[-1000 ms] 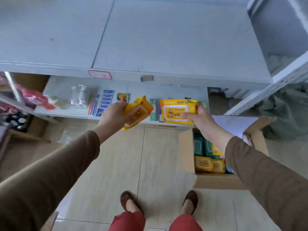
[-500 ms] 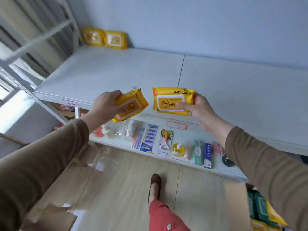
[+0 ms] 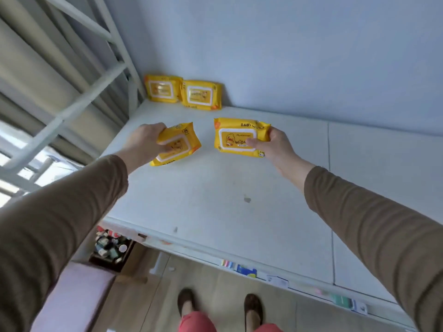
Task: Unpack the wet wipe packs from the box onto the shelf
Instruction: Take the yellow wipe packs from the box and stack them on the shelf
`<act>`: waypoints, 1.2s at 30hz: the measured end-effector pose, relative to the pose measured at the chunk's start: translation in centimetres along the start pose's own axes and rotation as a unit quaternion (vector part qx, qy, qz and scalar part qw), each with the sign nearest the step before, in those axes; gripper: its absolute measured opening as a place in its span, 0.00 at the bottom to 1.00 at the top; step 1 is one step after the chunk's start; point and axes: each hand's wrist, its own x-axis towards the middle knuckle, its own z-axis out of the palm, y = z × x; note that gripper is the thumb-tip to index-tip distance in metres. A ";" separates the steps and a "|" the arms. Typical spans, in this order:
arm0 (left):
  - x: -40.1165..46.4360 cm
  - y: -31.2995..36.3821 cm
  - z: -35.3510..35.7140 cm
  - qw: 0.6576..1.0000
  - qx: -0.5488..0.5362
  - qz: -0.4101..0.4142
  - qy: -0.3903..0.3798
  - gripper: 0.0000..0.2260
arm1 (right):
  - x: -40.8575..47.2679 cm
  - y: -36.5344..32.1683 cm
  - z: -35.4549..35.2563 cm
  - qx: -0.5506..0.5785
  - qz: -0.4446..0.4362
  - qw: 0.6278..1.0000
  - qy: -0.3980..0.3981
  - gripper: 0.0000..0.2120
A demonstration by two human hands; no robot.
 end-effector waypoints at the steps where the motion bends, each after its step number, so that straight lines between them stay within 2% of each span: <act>1: 1.8 -1.0 -0.4 1.000 0.004 0.005 0.000 0.12 | 1.6 -0.3 1.2 0.003 0.001 1.000 0.002 0.16; 7: 13.0 -6.6 -2.0 0.998 0.013 0.044 -0.036 0.15 | 10.3 -1.3 7.6 0.002 0.010 0.998 0.055 0.14; 11: 19.1 -9.6 -2.0 0.994 0.010 0.076 -0.074 0.22 | 15.1 -0.8 11.1 0.012 0.031 0.996 0.087 0.15; 14: 22.8 -10.6 -2.1 0.988 -0.003 0.121 -0.097 0.27 | 17.7 -0.3 13.0 0.017 0.043 0.994 0.096 0.18; 17: 26.1 -11.3 -2.3 0.979 0.017 0.177 -0.096 0.26 | 19.9 -0.2 14.4 0.005 0.047 0.994 0.102 0.19; 22: 29.3 -11.9 -1.6 0.972 0.079 0.220 -0.026 0.22 | 22.0 0.0 16.1 -0.108 0.026 0.984 0.141 0.24; 26: 29.4 -12.1 -0.7 0.975 0.046 0.218 0.022 0.24 | 22.1 0.0 16.7 -0.186 -0.022 0.964 0.190 0.21; 29: 28.9 -11.6 -0.8 0.970 0.089 0.223 0.042 0.22 | 21.8 0.3 17.1 -0.213 -0.023 0.949 0.232 0.21; 33: 27.0 -10.6 -0.4 0.965 0.112 0.213 0.101 0.27 | 20.8 -0.2 16.7 -0.230 0.019 0.935 0.268 0.30; 36: 24.5 -8.5 0.4 0.954 0.087 0.254 0.137 0.29 | 18.5 -0.6 15.0 -0.251 0.033 0.932 0.259 0.35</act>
